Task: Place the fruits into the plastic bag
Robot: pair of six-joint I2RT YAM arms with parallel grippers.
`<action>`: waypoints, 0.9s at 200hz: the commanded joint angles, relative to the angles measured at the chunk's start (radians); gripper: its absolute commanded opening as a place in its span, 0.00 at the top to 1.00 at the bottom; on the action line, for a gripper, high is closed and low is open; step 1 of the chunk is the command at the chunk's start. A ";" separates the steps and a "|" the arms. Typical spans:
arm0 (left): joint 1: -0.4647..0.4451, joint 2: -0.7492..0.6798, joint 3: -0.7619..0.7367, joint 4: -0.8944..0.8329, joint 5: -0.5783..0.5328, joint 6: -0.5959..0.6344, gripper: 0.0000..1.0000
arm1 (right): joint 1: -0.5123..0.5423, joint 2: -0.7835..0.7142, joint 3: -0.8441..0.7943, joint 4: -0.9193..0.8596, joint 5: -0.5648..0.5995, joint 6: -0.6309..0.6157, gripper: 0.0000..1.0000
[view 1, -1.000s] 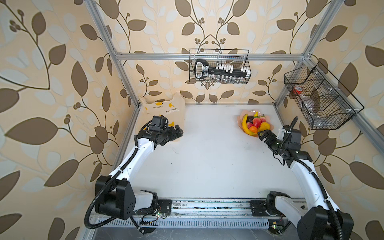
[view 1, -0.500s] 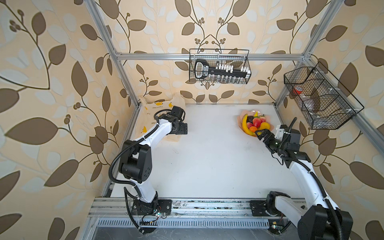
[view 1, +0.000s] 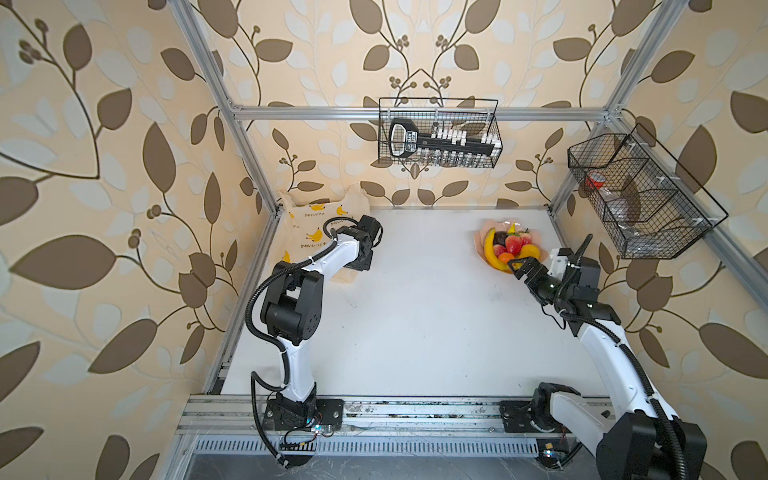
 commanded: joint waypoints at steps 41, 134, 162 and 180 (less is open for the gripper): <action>-0.160 -0.207 -0.193 0.089 -0.038 0.153 1.00 | 0.060 0.056 0.022 0.068 -0.015 0.032 0.00; -0.507 -0.678 -0.591 0.172 0.093 0.366 1.00 | 0.247 0.211 0.216 -0.001 -0.111 -0.228 0.00; -0.561 -0.728 -0.642 0.116 0.150 0.426 1.00 | 0.258 0.255 0.259 -0.014 -0.167 -0.279 0.00; -0.586 -0.721 -0.653 0.064 0.135 0.441 1.00 | 0.259 0.283 0.282 -0.011 -0.207 -0.302 0.00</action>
